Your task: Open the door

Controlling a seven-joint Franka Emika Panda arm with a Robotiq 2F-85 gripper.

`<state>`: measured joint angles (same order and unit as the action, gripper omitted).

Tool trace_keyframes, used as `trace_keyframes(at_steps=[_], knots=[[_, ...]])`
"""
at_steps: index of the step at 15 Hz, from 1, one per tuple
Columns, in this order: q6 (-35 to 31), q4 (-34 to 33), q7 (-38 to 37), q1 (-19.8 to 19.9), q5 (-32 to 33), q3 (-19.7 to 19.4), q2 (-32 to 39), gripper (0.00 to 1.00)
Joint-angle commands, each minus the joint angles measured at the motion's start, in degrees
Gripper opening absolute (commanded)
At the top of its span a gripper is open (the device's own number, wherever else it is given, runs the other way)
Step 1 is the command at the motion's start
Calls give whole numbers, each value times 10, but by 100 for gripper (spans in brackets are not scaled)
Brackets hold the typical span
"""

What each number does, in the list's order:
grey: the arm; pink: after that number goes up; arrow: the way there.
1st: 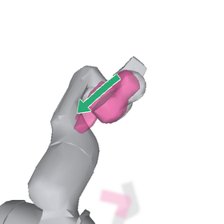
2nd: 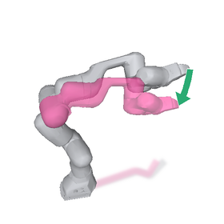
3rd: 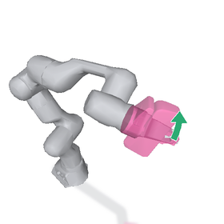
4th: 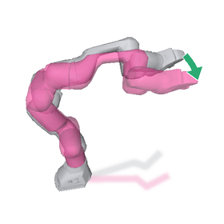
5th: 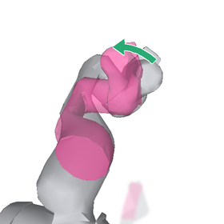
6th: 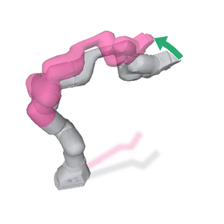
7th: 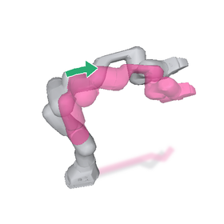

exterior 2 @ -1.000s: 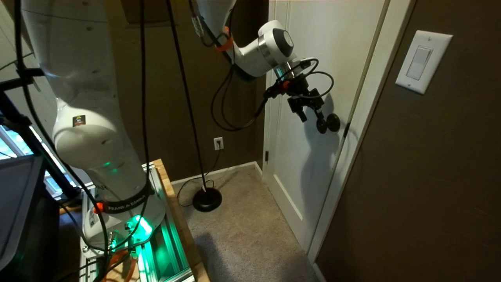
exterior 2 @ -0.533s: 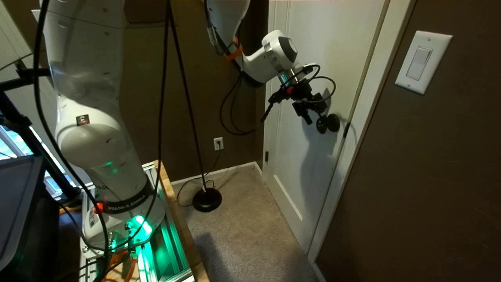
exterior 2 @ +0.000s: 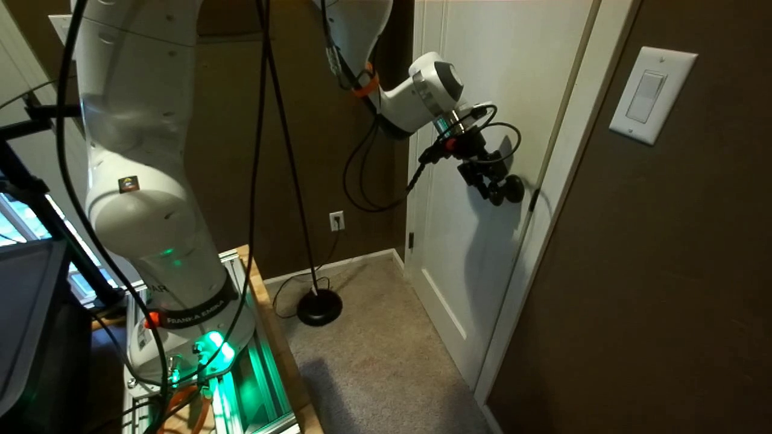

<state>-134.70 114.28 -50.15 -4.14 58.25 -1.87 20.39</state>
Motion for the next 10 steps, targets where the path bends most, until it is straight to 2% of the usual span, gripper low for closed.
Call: trace_keyframes(at_steps=[1, 2, 4, 6, 7, 10], knots=[[11, -15, -23, -11, 21, -8, 11, 57], [10, -15, -24, -11, 22, -8, 11, 44], [11, -14, -22, -12, 19, -7, 8, 34], [21, -14, -19, -10, 10, -5, 1, 19], [20, -11, -12, -7, -5, -1, -2, 16], [11, -9, 21, 9, -62, 8, -6, 16]])
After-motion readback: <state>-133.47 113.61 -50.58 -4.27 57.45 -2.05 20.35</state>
